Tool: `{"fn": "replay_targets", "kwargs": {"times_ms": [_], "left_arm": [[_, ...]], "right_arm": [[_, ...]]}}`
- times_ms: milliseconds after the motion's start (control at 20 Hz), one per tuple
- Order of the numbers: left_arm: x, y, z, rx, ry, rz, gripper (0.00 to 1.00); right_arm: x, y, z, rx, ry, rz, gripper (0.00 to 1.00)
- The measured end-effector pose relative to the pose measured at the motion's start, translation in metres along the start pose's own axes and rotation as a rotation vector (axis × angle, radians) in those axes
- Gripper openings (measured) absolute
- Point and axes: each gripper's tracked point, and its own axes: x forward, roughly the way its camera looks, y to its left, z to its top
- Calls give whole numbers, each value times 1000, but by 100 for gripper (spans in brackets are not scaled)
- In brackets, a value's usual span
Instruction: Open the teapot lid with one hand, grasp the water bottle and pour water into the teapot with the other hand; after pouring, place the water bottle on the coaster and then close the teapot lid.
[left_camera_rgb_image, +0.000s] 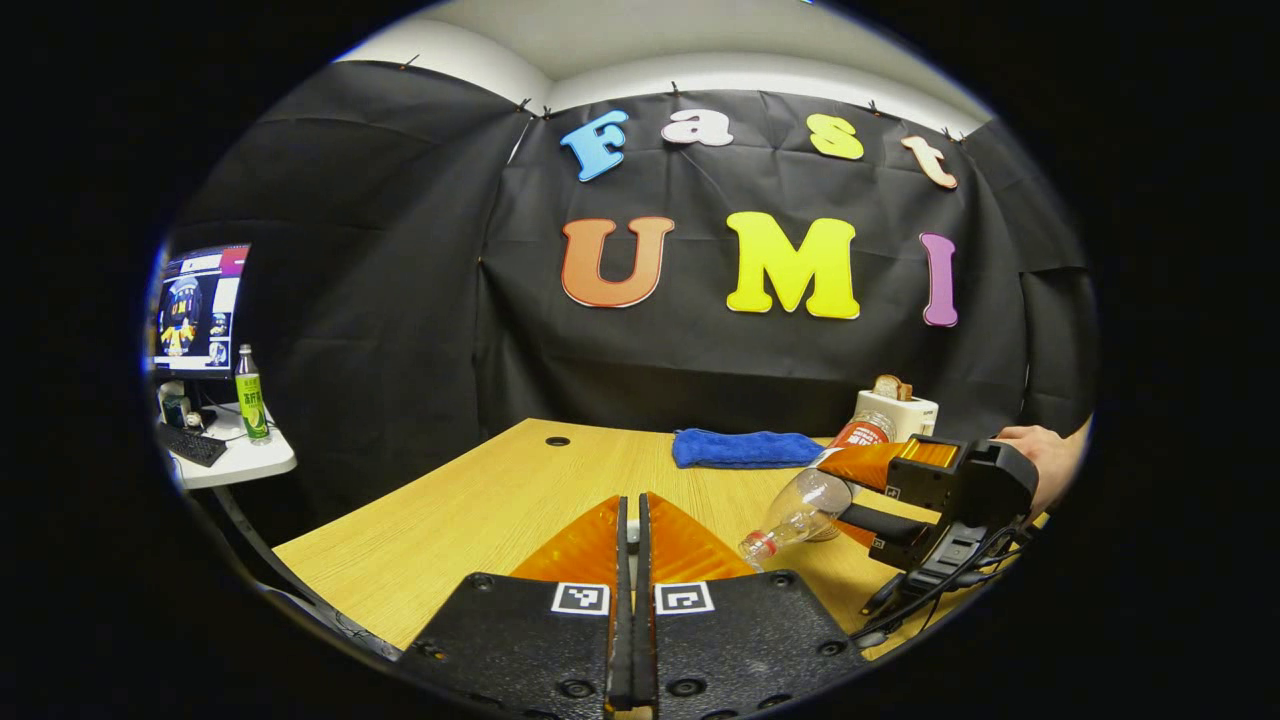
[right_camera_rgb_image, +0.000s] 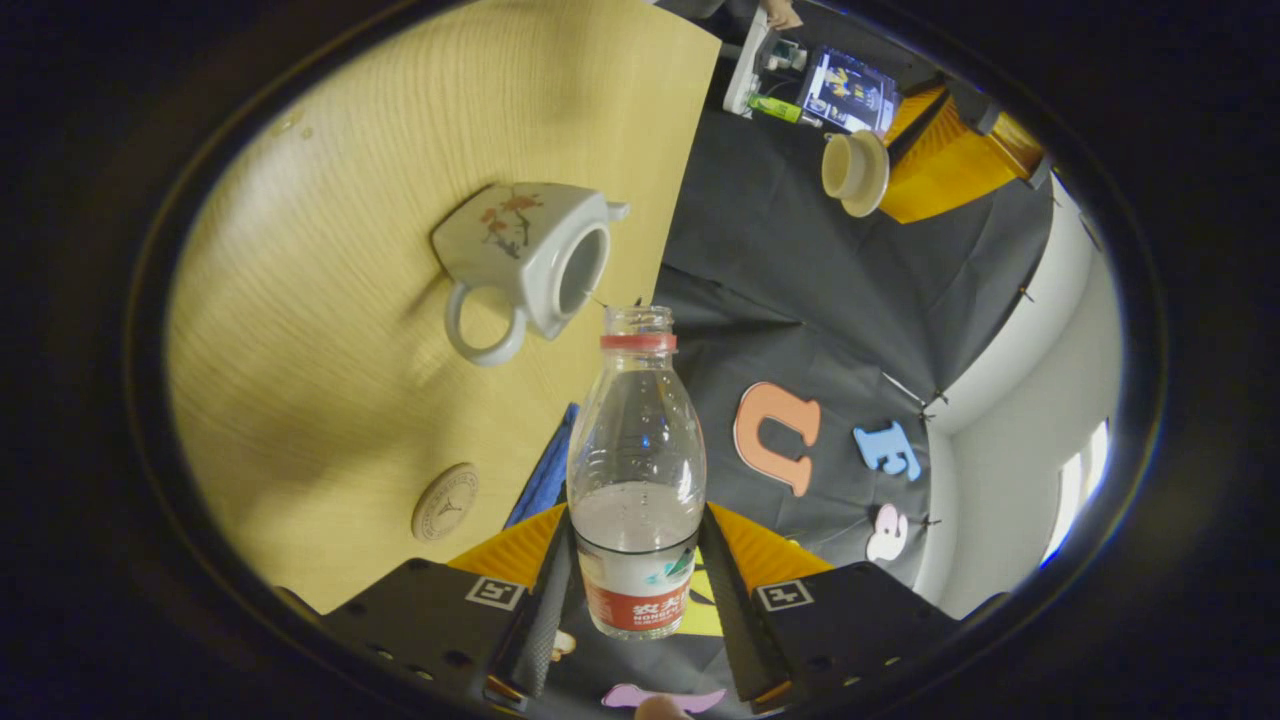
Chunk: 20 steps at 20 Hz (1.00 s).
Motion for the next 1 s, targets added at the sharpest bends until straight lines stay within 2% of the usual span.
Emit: {"fn": "replay_targets", "kwargs": {"times_ms": [1000], "left_arm": [[-1, 7, 1, -10, -1, 1, 3]], "right_arm": [[5, -15, 7, -106, -11, -32, 69]]}}
